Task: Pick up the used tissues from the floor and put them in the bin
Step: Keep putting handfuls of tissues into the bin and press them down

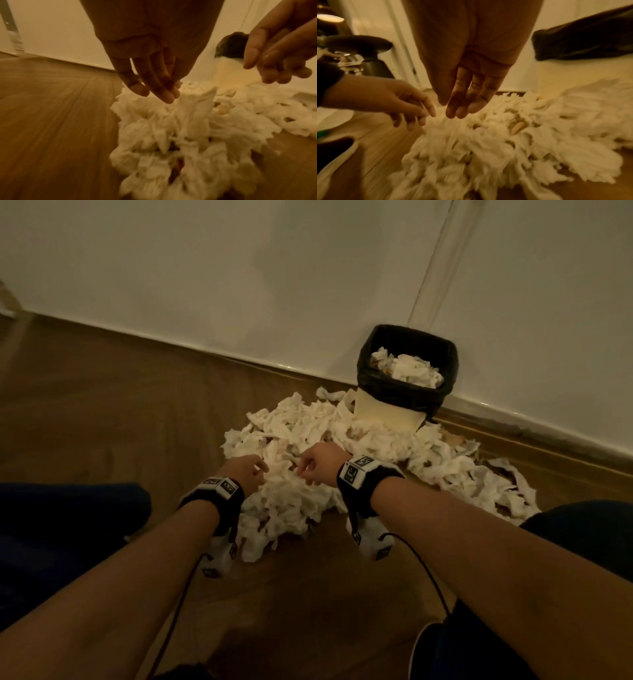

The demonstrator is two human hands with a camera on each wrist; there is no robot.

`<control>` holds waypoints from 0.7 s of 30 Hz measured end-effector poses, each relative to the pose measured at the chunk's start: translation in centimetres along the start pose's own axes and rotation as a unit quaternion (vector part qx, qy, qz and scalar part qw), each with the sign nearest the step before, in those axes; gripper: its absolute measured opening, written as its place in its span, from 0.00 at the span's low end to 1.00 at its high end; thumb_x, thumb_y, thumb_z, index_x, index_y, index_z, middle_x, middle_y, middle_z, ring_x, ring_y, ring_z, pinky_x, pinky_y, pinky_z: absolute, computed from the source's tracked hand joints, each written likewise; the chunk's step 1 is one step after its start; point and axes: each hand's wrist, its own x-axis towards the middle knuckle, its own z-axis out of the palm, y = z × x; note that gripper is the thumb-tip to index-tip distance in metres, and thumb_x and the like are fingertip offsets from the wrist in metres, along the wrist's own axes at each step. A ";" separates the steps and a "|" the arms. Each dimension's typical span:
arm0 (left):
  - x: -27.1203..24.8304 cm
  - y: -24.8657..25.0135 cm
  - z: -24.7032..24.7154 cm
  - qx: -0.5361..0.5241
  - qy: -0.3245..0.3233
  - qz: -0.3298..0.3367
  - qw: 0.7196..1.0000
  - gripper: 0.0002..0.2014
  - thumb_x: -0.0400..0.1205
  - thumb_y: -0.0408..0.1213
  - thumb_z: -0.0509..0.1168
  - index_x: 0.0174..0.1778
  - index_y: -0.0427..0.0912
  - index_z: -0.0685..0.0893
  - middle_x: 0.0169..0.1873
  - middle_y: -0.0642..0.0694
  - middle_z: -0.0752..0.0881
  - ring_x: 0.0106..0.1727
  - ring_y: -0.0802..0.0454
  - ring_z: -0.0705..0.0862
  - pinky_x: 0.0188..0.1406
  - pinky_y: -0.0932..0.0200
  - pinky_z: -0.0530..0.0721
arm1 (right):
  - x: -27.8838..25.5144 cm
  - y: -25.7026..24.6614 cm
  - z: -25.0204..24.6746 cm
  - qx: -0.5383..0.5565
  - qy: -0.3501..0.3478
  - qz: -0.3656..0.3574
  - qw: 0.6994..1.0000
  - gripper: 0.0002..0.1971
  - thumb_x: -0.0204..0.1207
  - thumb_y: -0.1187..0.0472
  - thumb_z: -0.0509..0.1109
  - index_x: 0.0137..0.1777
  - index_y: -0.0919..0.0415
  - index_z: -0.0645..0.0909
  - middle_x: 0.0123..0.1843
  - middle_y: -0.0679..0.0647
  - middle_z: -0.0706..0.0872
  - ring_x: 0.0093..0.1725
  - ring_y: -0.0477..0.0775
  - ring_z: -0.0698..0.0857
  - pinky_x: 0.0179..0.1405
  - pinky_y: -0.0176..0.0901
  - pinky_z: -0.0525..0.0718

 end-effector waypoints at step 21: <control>-1.1 -7.4 5.9 0.134 -0.047 -0.062 0.988 0.18 0.81 0.42 0.62 0.68 0.56 0.75 0.68 0.42 0.66 0.68 0.38 0.69 0.67 0.45 0.75 | 2.2 -3.6 14.3 -0.428 -0.174 -0.236 0.855 0.23 0.84 0.53 0.57 0.79 0.50 0.64 0.81 0.59 0.57 0.78 0.64 0.60 0.71 0.57 0.68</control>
